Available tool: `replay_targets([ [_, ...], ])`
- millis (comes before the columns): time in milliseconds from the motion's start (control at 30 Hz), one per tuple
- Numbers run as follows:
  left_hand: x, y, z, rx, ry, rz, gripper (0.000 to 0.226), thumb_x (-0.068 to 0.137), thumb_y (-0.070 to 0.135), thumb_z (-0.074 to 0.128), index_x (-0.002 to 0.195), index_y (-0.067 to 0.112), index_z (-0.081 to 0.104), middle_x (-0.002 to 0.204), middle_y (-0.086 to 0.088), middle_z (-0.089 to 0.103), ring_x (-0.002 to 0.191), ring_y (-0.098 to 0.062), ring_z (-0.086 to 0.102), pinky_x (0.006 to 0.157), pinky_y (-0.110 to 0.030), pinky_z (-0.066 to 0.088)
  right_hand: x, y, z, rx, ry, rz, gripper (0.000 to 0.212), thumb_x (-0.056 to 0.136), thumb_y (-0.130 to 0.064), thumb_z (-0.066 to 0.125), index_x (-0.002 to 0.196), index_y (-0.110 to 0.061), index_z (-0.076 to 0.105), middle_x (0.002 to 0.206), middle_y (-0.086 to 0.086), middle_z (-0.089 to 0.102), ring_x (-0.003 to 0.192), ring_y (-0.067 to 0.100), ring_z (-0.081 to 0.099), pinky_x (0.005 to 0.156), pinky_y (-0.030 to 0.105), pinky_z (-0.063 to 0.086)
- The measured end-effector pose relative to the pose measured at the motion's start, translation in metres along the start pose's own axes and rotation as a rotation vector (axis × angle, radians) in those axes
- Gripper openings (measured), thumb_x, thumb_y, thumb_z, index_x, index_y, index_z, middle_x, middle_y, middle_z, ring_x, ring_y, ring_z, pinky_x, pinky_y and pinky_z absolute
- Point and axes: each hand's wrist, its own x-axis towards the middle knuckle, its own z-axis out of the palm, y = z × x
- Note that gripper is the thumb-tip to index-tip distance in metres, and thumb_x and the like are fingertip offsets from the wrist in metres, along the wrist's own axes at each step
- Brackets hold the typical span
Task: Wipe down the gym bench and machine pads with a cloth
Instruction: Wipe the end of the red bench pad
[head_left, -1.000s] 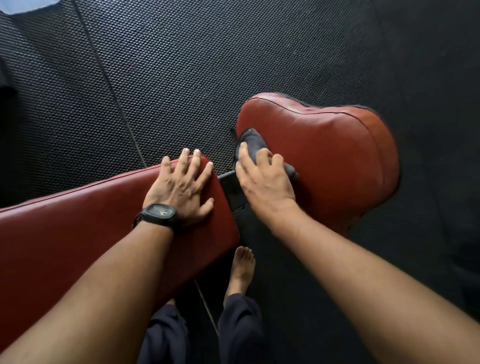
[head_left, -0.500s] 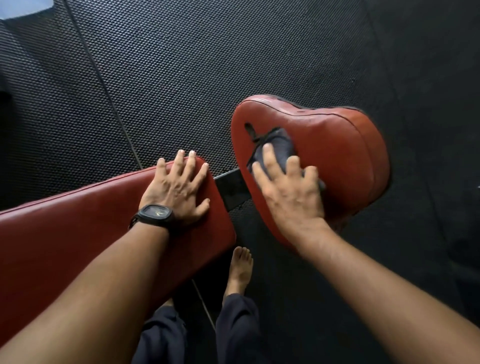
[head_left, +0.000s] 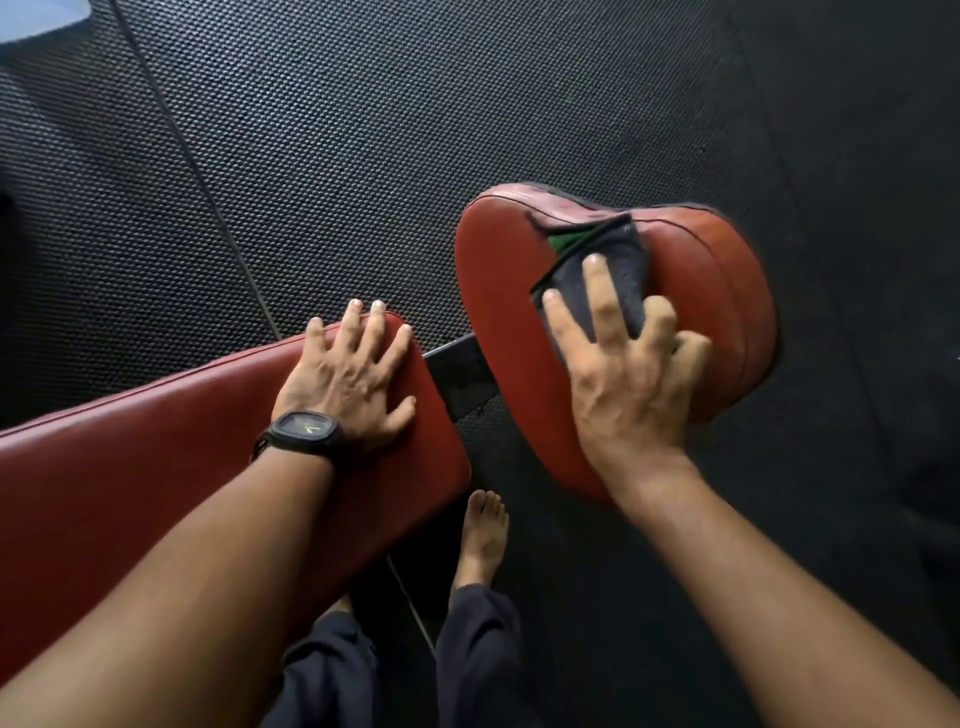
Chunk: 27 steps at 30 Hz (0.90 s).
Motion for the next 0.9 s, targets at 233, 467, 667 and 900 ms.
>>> replay_targets([
  [233,-0.002,0.000,-0.003,-0.008,0.005,-0.005,0.087,0.091,0.072,0.020,0.163,0.024,0.006,0.169,-0.016,0.008,0.155,-0.037,0.010,0.117,-0.062,0.020,0.040,0.027,-0.005,0.016,0.032,-0.068,0.046,0.105,-0.013,0.039,0.136,-0.042,0.058,0.154,0.000,0.048,0.108,0.033,0.037,0.073,0.045,0.044],
  [467,-0.002,0.000,-0.001,-0.012,0.015,-0.005,0.088,0.090,0.073,0.023,0.163,0.024,0.010,0.169,-0.016,0.011,0.154,-0.037,0.012,0.116,-0.062,0.021,-0.035,0.019,-0.009,-0.002,0.104,0.202,0.042,0.104,-0.020,0.053,0.138,-0.044,0.055,0.153,-0.004,0.048,0.106,0.033,0.047,0.074,0.042,0.038],
  [667,0.000,-0.001,0.001,0.009,0.003,-0.013,0.089,0.087,0.072,0.014,0.162,0.024,0.016,0.167,-0.016,0.016,0.153,-0.038,0.017,0.114,-0.063,0.023,-0.011,-0.008,0.018,0.025,0.027,-0.193,0.052,0.107,-0.010,0.027,0.133,-0.037,0.063,0.154,-0.006,0.047,0.111,0.033,0.038,0.078,0.046,0.042],
  [900,0.000,-0.001,0.003,-0.005,0.019,-0.016,0.091,0.085,0.072,0.014,0.162,0.024,0.021,0.166,-0.017,0.021,0.152,-0.038,0.020,0.113,-0.064,0.025,-0.015,0.013,0.006,0.060,0.190,0.112,0.052,0.102,-0.011,0.051,0.142,-0.045,0.051,0.154,-0.005,0.040,0.108,0.029,0.044,0.072,0.043,0.041],
])
